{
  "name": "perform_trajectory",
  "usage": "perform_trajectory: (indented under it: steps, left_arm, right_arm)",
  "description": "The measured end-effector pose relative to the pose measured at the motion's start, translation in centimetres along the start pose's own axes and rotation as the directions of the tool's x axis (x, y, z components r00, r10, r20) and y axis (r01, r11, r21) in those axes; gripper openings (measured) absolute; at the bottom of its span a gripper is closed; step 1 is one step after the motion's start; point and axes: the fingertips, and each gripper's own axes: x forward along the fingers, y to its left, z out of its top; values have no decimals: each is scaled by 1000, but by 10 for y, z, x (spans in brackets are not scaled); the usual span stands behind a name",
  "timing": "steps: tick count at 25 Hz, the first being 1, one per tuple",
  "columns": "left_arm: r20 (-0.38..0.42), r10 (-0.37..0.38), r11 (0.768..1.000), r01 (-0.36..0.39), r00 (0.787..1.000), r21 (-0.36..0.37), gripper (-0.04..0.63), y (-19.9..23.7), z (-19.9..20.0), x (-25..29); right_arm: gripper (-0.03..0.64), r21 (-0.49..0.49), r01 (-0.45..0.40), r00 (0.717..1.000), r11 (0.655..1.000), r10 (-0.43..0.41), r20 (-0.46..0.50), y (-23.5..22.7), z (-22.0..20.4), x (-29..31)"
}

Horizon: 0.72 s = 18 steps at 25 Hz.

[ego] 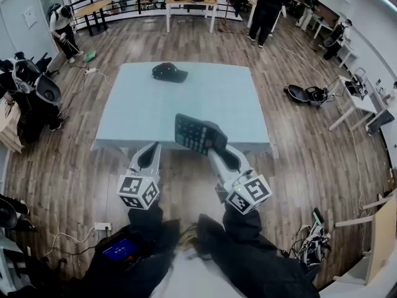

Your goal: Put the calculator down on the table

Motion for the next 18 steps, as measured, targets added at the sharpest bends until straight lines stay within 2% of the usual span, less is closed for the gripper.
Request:
perform_trajectory:
  steps: [8,18]
  left_arm:
    - [-31,-46,999,45,998,-13,-2,-39,-20,13]
    - [-77,-64,998,63,995,-19,-2,-67,-45,27]
  right_arm:
    - [67,23,43,999,999,-43,-16,-22,-7,-32]
    - [67,61,72,997,996,-70,-28,-47,-19,-58]
